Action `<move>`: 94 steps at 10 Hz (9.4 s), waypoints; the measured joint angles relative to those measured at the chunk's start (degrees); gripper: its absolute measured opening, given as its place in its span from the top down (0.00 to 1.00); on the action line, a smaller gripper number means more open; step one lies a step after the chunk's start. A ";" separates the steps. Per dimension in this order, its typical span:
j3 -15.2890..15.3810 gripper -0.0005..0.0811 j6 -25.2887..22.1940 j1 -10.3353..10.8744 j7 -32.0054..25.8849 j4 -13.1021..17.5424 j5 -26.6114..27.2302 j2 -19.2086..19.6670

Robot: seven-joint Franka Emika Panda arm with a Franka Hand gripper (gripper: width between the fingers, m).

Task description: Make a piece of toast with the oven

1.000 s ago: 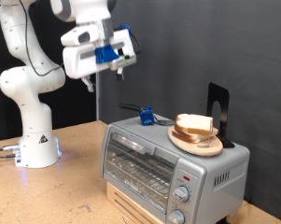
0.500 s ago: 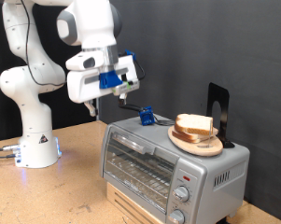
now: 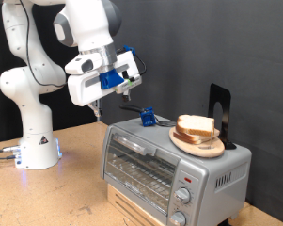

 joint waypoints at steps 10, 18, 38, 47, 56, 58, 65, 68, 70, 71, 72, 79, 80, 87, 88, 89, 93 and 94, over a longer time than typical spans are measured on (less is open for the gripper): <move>1.38 0.00 13.51 -1.78 5.34 -5.63 -7.74 9.01; -0.03 0.00 17.47 -5.57 3.83 -6.06 -10.30 13.83; -2.55 0.00 18.15 -9.76 3.66 3.05 -7.56 23.47; -2.96 0.00 11.23 -11.52 -24.10 -0.22 9.15 19.39; -5.67 0.00 -2.19 -13.21 -33.14 -0.80 21.89 3.33; -4.93 0.00 -2.25 -11.62 -34.35 0.65 25.65 2.56; 0.48 0.00 -4.41 -8.45 -43.73 2.41 19.33 -3.04; 1.34 0.00 -7.61 -4.93 -50.23 3.21 24.31 -5.83; 4.88 0.00 -7.96 -4.53 -50.32 2.93 19.97 -9.06; 7.29 0.00 -7.67 -4.67 -48.86 2.30 16.73 -10.93; 9.88 0.00 -6.75 -4.89 -46.27 1.32 14.14 -12.95; 16.47 0.00 -3.55 -5.21 -36.35 -5.00 12.92 -19.61; 16.87 0.00 -0.97 -5.21 -37.14 -5.96 12.45 -19.39; 21.69 0.00 15.62 -4.48 -37.22 -14.24 13.50 -13.92; 22.04 0.00 17.70 -4.17 -37.22 -14.82 13.93 -12.46; 22.12 0.00 19.33 -3.65 -37.50 -15.14 14.69 -10.97; 22.32 0.00 23.17 -1.07 -39.10 -15.25 17.29 -6.12; 22.55 0.00 23.74 -0.88 -39.10 -15.35 17.31 -5.37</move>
